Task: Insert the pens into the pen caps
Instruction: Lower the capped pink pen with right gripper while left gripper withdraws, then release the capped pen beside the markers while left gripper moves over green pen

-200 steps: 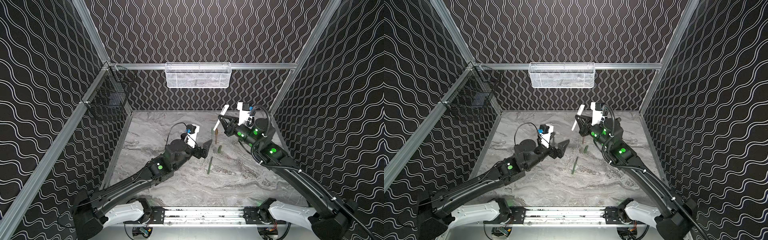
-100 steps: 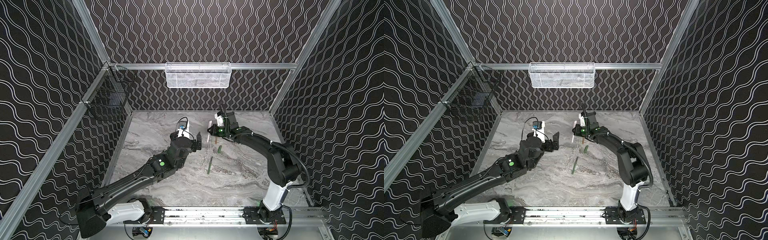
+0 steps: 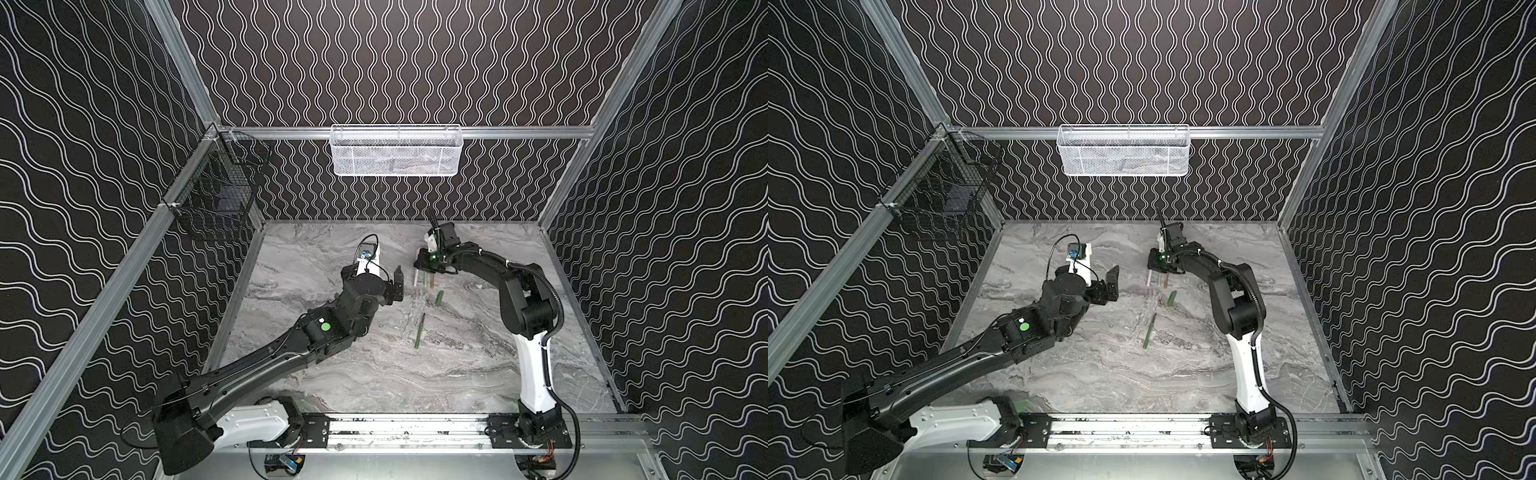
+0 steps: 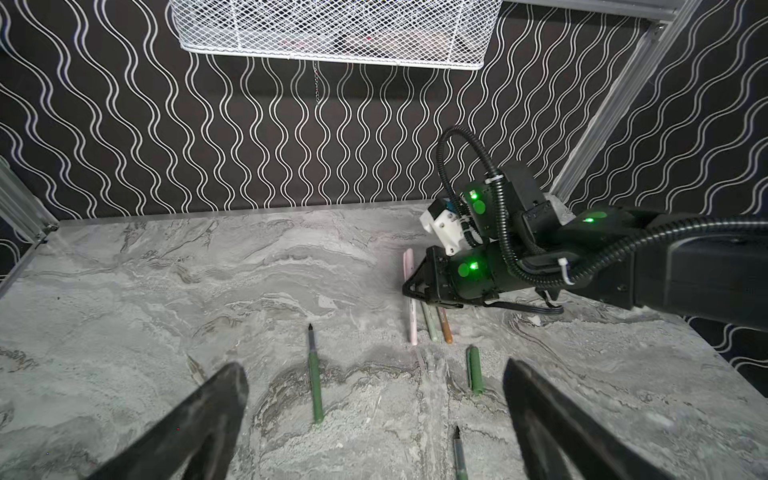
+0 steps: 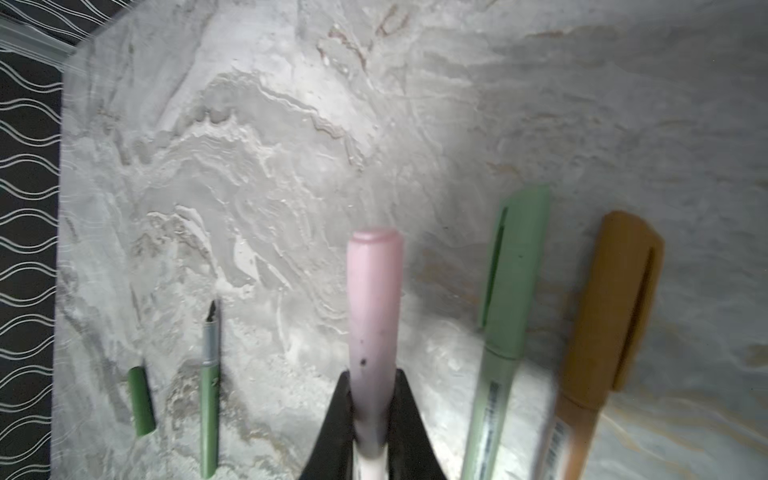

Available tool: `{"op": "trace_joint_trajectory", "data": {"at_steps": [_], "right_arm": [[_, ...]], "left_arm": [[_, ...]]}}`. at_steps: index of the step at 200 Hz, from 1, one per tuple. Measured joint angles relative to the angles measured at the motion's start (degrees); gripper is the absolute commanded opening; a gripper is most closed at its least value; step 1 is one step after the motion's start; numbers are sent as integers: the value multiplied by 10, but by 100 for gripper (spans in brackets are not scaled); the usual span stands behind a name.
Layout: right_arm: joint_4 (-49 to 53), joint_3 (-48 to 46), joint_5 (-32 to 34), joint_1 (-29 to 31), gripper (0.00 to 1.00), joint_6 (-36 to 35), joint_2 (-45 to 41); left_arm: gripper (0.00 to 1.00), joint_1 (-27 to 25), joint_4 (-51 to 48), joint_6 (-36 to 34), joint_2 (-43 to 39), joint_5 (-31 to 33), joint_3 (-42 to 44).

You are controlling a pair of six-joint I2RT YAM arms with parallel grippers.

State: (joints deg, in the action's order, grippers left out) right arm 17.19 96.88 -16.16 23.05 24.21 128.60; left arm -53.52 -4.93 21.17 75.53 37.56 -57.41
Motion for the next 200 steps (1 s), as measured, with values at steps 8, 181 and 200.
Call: {"op": "trace_joint_trajectory", "data": {"at_steps": [8, 181, 200], "right_arm": [[3, 5, 1, 1, 11, 0, 9], [23, 23, -1, -1, 31, 24, -2], [18, 17, -3, -1, 33, 24, -30]], "left_arm": [[99, 0, 0, 0, 0, -1, 0], [99, 0, 1, -4, 2, -8, 0], [99, 0, 1, -4, 5, -9, 0]]}}
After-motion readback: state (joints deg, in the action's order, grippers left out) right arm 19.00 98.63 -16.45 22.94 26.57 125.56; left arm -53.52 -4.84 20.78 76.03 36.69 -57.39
